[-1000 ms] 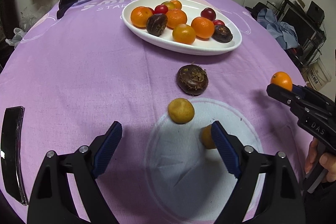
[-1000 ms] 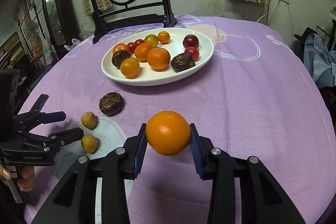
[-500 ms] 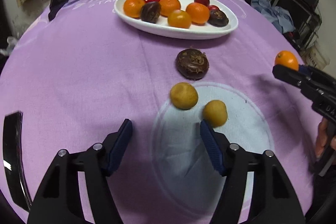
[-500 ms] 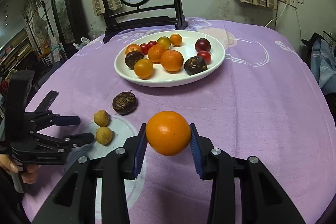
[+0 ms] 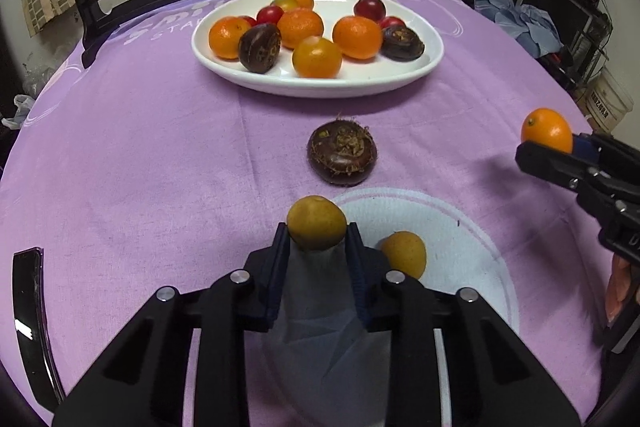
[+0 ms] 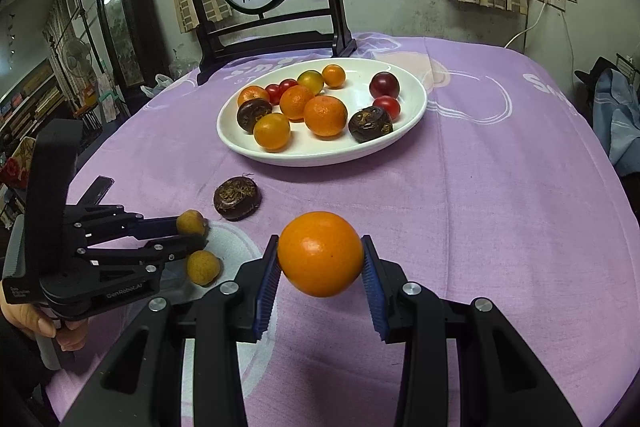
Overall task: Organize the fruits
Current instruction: 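Place the yellow fruit and orange on the white plate, opening both grippers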
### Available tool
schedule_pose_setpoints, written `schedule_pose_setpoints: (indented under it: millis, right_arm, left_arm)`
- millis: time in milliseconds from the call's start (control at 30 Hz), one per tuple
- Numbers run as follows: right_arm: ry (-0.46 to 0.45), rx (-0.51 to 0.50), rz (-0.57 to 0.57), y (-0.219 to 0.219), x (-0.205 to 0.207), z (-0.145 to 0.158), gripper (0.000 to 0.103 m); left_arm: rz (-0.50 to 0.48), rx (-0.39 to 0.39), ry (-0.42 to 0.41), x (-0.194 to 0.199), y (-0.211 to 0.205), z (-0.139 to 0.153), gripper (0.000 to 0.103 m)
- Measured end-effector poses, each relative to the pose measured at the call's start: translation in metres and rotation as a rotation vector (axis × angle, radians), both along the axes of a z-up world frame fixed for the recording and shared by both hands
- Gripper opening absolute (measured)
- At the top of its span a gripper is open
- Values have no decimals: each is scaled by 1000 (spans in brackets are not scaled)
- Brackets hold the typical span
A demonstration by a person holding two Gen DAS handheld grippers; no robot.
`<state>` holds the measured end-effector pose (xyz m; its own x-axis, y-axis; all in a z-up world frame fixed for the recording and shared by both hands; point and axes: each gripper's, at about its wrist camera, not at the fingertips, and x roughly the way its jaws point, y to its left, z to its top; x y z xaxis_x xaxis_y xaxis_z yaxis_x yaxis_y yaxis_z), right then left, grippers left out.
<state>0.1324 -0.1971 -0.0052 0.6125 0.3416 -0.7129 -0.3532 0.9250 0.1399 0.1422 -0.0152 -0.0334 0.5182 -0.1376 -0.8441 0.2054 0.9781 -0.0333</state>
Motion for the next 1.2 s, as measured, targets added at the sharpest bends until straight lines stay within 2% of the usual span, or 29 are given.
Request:
schedule_pose_setpoints:
  millis: [233,433,567,733,833,867,900,933,967,1000,1033,1133,1200]
  right_arm:
    - [-15,22,18,8,12,18,40]
    - [-96,6,29,29,56,47,40]
    - [-98,-2,15,40,94,45,40]
    - [-64,-31,-7,47,139,29,40]
    - [-28,-12,-36,44,161,17,40]
    - [-21,0,-44,42,167,15,40]
    - [-11,30,-63,37,176,11,40]
    - [-1,54,-73,34,180,9,45]
    - [4,74,-83,30,183,8,49]
    - [5,99,-101,24,184,9,49]
    - [6,104,-102,22,183,9,49]
    - [-12,94,-97,18,172,14,51]
    - [-6,102,-88,14,163,15,52]
  left_arm:
    - [-12,-37,-65,16,3,48,28]
    - [20,-97,-126,71,-1,83,28]
    - [48,-111,-129,107,-4,80,28]
    - [96,-103,-80,151,-2,58,28]
    - [125,-121,-55,168,1,51,28]
    - [142,-134,-44,173,3,48,35]
    - [161,-137,-38,176,5,46,51]
    - [204,-125,-39,178,8,46,57]
    - [232,-124,-43,179,12,45,70]
    - [242,-146,-48,178,16,47,74]
    - [244,-163,-50,176,19,49,74]
    - [248,-161,-62,166,25,55,75]
    - [249,-165,-66,156,29,59,79]
